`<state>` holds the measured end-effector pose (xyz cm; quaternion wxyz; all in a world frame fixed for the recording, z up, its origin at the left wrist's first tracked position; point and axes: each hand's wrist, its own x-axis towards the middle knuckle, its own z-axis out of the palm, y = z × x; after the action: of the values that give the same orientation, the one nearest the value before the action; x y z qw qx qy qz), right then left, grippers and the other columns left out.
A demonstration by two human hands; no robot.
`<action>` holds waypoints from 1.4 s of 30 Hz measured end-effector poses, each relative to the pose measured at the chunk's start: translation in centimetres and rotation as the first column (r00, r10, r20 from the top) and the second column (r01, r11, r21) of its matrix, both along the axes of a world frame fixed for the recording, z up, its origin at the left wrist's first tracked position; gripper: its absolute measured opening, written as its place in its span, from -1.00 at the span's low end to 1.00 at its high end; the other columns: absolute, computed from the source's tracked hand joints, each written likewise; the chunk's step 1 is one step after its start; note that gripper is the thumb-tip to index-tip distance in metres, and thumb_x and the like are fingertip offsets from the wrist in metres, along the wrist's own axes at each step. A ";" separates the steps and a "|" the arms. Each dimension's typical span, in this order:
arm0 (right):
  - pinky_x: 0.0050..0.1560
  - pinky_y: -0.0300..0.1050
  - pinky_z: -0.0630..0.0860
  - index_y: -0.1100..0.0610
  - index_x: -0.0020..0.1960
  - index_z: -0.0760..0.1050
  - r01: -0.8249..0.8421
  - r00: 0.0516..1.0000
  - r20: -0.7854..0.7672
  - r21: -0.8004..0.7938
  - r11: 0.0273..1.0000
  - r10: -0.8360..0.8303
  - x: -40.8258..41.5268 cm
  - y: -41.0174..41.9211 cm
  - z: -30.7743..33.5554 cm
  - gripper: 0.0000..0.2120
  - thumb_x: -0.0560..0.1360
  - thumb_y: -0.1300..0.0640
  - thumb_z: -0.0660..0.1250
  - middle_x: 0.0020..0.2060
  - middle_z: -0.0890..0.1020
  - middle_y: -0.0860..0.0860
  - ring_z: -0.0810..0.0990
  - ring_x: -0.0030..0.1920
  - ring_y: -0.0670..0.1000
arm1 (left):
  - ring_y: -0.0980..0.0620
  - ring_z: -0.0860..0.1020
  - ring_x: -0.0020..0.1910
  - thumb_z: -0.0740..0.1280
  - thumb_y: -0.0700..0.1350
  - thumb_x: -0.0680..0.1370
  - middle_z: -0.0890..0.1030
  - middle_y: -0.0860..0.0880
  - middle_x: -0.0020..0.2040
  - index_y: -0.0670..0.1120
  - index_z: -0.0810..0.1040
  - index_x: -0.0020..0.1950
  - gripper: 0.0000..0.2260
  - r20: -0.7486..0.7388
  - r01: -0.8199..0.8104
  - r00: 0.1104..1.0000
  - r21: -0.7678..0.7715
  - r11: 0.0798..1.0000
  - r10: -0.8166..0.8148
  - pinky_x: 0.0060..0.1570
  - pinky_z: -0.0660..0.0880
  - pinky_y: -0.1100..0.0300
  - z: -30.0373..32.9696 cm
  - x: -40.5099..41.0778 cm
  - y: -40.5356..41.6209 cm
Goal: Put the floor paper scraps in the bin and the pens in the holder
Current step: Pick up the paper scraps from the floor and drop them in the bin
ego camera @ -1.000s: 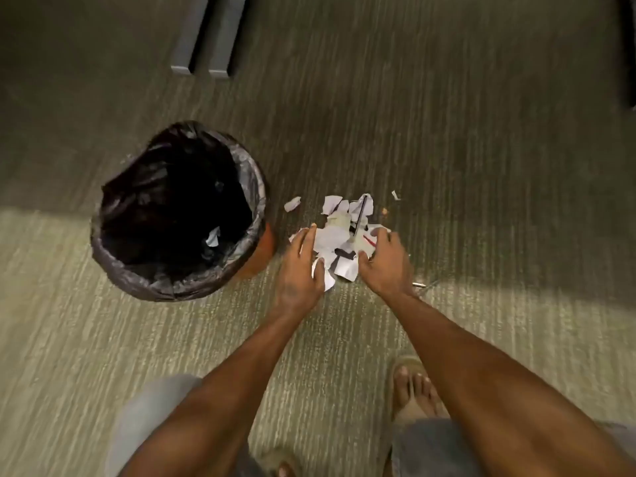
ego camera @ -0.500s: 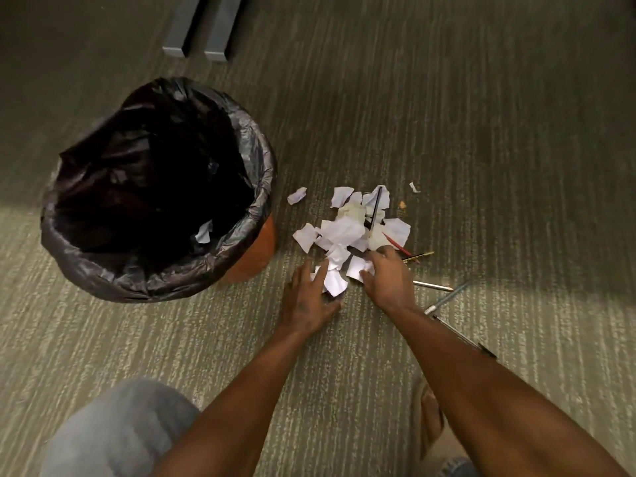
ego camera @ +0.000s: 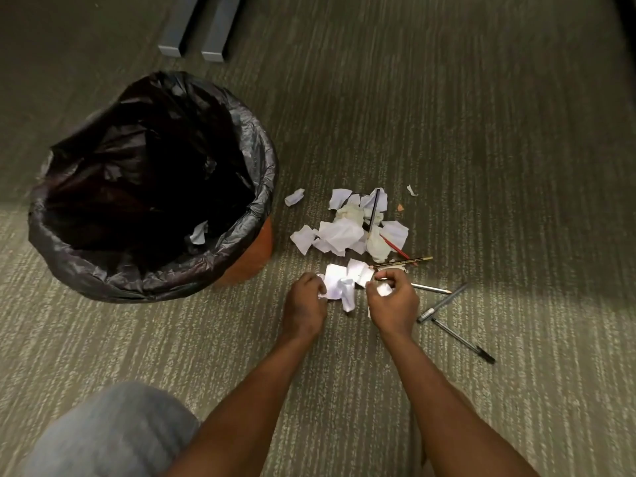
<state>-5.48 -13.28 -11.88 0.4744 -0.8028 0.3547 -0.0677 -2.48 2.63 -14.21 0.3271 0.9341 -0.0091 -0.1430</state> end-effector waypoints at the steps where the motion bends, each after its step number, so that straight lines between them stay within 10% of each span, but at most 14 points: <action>1: -0.08 -0.01 0.58 0.06 -0.02 0.61 -0.029 0.999 -0.032 -0.016 0.999 0.028 0.0 0.1 -0.1 -0.79 0.38 0.23 0.51 -0.20 0.66 -0.06 0.64 -0.15 0.06 | -0.03 0.60 0.03 0.48 -0.34 0.39 0.62 -0.03 0.03 -0.06 0.56 -0.14 -0.79 -0.002 -0.016 1.000 -0.030 0.999 0.015 0.03 0.53 0.13 0.3 0.0 0.0; 5: -0.07 0.02 0.56 0.00 0.24 0.55 -0.287 0.949 -0.177 -0.146 0.947 0.261 1.2 0.1 -1.0 -0.62 0.45 0.01 0.46 -0.05 0.72 0.10 0.67 -0.02 0.21 | -0.05 0.58 -0.04 0.43 -0.37 0.40 0.60 -0.04 -0.01 -0.07 0.56 0.03 -0.71 0.000 -0.090 0.996 -0.133 0.987 0.091 -0.11 0.39 0.28 0.9 0.0 0.3; 10: 0.02 0.03 0.53 -0.03 0.43 0.41 -0.448 0.874 -0.290 -0.166 0.878 0.391 2.6 -0.3 -1.9 -0.48 0.55 -0.25 0.28 0.14 0.70 0.17 0.65 0.16 0.27 | -0.16 0.56 0.20 0.37 -0.31 0.45 0.57 -0.17 0.28 -0.05 0.42 0.48 -0.41 0.000 -0.190 0.981 -0.181 0.965 0.193 0.18 0.53 0.05 1.9 0.0 0.0; 16: 0.11 0.11 0.57 -0.04 0.31 0.40 -0.465 0.859 -0.298 -0.113 0.878 0.416 1.9 1.1 -2.1 -0.28 0.46 -0.55 0.00 0.18 0.67 0.13 0.64 0.17 0.26 | -0.17 0.51 0.33 0.28 -0.23 0.53 0.49 -0.16 0.34 -0.06 0.54 0.42 -0.56 -0.160 -0.281 0.952 -0.101 0.954 0.263 0.29 0.42 0.12 2.5 0.7 0.1; 20: 0.04 0.08 0.60 -0.05 0.27 0.33 -0.463 0.862 -0.271 -0.078 0.883 0.428 0.4 2.4 -1.5 -0.21 0.33 -0.63 0.16 0.12 0.66 0.09 0.65 0.11 0.19 | -0.19 0.46 0.38 0.24 -0.13 0.62 0.41 -0.20 0.42 -0.06 0.51 0.43 -0.64 -0.220 -0.265 0.939 0.025 0.964 0.264 0.35 0.39 0.05 1.4 0.9 0.4; 26: -0.11 0.01 0.61 -0.07 0.29 0.28 -0.627 0.766 -0.286 -0.130 0.768 0.576 -2.0 2.4 -3.0 -0.31 0.32 -0.32 0.46 0.06 0.62 -0.05 0.65 -0.02 0.05 | -0.16 0.46 0.28 0.41 0.22 0.51 0.41 -0.15 0.33 -0.03 0.45 0.42 -0.44 -0.173 -0.176 0.968 0.066 0.982 0.185 0.24 0.49 -0.02 -0.3 1.1 0.6; 31: -0.21 0.01 0.58 -0.09 0.04 0.44 -0.419 0.903 -0.161 -0.132 0.898 0.398 -2.7 2.3 -4.0 -0.70 0.41 0.11 0.47 -0.17 0.69 -0.07 0.67 -0.18 0.05 | -0.14 0.49 0.25 0.47 -0.04 0.49 0.41 -0.11 0.32 -0.04 0.50 0.35 -0.57 -0.102 -0.068 0.992 0.090 0.994 0.077 0.25 0.49 0.00 -0.4 1.1 -0.7; 37: -0.04 0.02 0.61 -0.01 -0.04 0.66 -0.038 0.995 -0.075 0.282 0.959 0.062 -0.6 2.5 -2.6 -0.84 0.42 0.07 0.58 -0.14 0.73 -0.03 0.70 -0.07 0.08 | 0.05 0.50 -0.13 0.42 -0.14 0.54 0.50 -0.02 0.13 -0.09 0.52 0.13 -0.80 -0.190 -0.205 0.960 0.029 0.978 0.206 -0.10 0.43 0.15 1.6 1.2 -1.3; 42: 0.01 0.08 0.62 0.09 0.13 0.68 0.122 0.984 0.026 0.627 0.769 -0.177 4.0 2.9 3.3 -0.74 0.43 0.17 0.51 0.06 0.72 0.15 0.69 0.07 0.23 | -0.08 0.63 0.09 0.52 -0.08 0.48 0.65 -0.10 0.13 -0.12 0.67 0.06 -0.80 -0.210 -0.258 0.948 -0.065 0.964 0.240 -0.02 0.49 0.20 7.8 2.9 -1.4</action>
<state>-1.48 -10.39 -8.56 0.7204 -0.5666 0.3997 -0.0177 0.40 1.27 -6.40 0.3844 0.8925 0.1353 -0.1932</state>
